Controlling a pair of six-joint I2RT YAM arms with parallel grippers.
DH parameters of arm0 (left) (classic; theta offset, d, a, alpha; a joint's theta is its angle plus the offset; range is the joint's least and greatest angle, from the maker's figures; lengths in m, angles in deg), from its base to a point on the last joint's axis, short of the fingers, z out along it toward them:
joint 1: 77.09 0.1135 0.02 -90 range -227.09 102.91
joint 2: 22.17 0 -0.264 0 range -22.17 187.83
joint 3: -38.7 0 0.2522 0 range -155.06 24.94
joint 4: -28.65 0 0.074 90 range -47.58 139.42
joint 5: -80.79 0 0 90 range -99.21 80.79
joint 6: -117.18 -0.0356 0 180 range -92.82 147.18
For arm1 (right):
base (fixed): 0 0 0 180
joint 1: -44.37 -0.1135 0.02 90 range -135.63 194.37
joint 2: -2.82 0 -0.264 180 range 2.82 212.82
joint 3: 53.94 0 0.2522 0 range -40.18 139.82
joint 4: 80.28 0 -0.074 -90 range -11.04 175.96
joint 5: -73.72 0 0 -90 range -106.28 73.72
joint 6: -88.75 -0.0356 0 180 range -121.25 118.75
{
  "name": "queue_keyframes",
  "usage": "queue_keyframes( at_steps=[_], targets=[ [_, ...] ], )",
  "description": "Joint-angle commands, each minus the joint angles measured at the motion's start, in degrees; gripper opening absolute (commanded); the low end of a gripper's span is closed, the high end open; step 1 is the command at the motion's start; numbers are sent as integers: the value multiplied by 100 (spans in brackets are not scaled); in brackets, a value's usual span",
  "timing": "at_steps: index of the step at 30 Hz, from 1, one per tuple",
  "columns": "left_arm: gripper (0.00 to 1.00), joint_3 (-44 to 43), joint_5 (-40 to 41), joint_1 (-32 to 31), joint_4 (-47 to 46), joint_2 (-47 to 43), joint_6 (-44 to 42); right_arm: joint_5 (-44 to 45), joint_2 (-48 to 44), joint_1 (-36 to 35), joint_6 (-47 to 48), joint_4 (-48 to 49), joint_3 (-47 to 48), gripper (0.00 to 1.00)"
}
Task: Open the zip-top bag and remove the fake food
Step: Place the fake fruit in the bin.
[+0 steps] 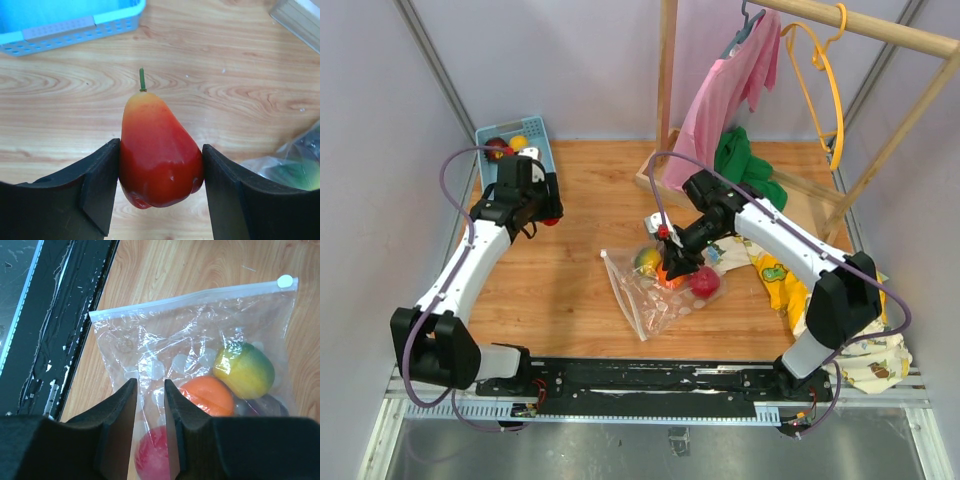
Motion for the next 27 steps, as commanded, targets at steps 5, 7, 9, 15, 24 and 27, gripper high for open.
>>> queue_keyframes(
  at_steps=[5, 7, 9, 15, 24, 27],
  targets=[
    [0, -529, -244, 598, -652, 560, -223, 514, 338, 71, -993, -332, 493, 29],
    [0, -612, -247, 738, -768, 709, -219, 613, 431, 77, -1160, -300, 584, 29],
    [0, -687, -228, 883, -894, 867, -207, 696, 509, 75, -1350, -231, 670, 28],
    [0, -893, 88, 1223, -1297, 1359, -162, 772, 711, 75, -1768, 69, 856, 28],
    [0, -1327, 835, 1353, -1986, 2288, -428, 723, 1064, 75, -1933, 131, 1147, 28],
    [0, -1614, 983, 1415, -2019, 2647, -469, 745, 1153, 73, -1951, 130, 1229, 28]
  ],
)
